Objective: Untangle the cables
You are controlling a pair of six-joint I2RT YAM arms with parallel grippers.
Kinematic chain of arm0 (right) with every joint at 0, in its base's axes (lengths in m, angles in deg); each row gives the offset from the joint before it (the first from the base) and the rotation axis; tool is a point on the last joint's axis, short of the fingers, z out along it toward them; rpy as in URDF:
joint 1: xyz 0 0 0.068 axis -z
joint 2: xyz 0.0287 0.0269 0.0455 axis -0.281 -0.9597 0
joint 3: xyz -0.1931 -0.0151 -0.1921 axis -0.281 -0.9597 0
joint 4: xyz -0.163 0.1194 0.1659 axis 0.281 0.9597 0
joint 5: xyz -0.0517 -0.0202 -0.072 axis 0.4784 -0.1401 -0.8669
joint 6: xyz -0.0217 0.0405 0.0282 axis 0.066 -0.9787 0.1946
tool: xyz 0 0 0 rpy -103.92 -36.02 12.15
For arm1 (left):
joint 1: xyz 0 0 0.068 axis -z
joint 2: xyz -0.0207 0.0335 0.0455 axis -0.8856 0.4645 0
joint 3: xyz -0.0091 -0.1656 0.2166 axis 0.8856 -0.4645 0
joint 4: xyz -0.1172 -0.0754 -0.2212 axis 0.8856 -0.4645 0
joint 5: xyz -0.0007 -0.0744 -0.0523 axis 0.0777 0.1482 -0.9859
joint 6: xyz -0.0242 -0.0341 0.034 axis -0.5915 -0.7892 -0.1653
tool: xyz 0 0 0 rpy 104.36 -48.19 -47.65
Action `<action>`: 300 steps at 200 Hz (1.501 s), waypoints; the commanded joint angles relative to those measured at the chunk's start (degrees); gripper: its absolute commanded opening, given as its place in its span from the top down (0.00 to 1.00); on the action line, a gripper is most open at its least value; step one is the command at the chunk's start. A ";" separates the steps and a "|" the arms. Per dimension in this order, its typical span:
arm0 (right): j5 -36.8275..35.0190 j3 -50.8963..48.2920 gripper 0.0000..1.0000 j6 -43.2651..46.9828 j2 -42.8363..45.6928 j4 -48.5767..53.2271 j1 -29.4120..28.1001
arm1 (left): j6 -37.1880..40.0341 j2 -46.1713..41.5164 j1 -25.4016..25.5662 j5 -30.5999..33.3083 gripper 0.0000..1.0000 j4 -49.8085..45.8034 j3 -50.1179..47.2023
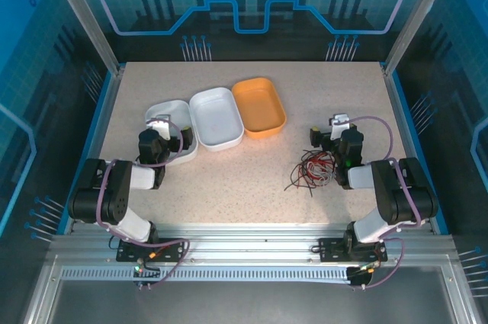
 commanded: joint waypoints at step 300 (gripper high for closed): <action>-10.31 6.98 0.00 -9.94 29.05 41.54 -2.15 | -7.81 -27.77 0.11 1.04 0.01 -23.76 3.69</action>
